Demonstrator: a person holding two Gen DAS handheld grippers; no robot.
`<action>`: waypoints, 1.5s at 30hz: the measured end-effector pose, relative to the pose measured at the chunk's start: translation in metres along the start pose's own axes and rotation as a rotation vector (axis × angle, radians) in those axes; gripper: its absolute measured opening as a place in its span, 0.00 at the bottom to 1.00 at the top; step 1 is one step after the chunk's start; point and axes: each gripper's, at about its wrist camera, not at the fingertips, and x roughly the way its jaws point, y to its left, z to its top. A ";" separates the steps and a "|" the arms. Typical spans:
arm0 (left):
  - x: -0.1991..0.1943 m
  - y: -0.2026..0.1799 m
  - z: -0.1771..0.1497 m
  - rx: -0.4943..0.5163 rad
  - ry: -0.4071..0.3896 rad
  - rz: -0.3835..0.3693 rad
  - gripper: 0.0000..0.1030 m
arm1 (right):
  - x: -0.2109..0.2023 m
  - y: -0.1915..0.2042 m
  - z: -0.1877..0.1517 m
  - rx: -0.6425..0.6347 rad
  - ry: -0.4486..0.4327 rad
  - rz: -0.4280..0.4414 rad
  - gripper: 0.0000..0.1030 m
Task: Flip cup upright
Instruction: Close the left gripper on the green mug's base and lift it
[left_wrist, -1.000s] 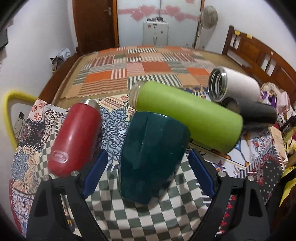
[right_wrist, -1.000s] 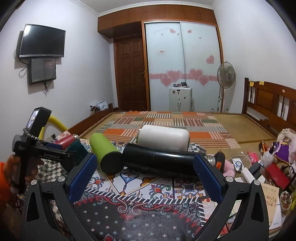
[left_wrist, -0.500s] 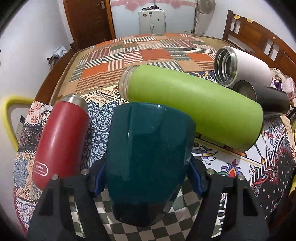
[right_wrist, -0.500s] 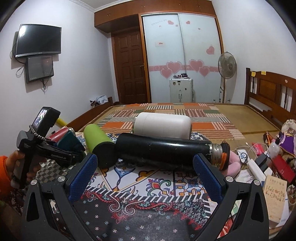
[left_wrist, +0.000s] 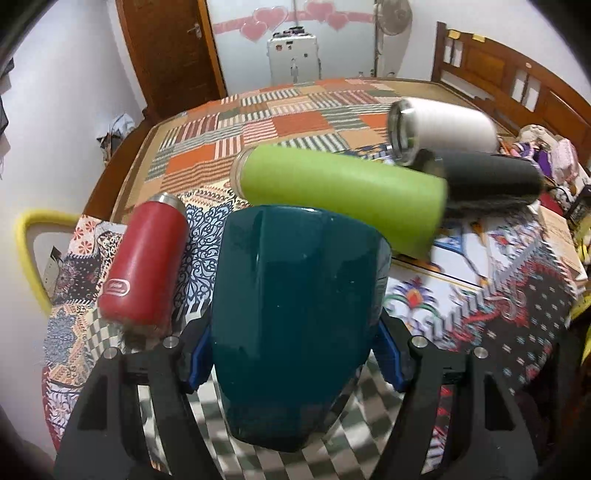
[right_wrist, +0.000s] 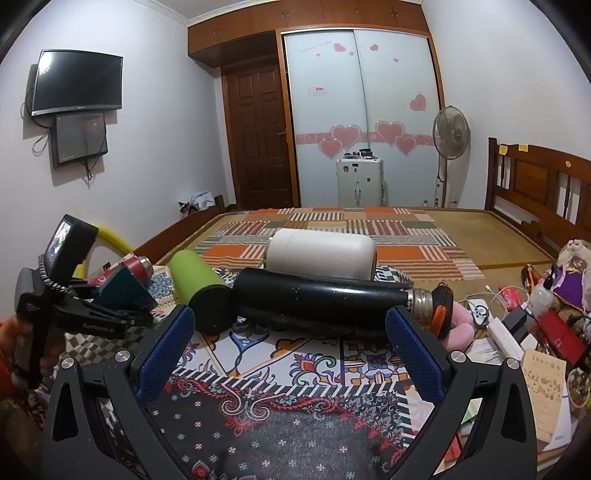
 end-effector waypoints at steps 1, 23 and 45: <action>-0.008 -0.005 -0.001 0.011 -0.008 -0.002 0.69 | -0.003 0.000 0.001 -0.001 -0.005 0.000 1.00; -0.023 -0.114 -0.019 0.119 -0.025 -0.146 0.69 | -0.062 0.013 0.000 -0.045 -0.064 -0.010 1.00; 0.007 -0.126 -0.016 0.154 0.009 -0.149 0.71 | -0.036 0.018 -0.023 -0.046 0.023 0.038 1.00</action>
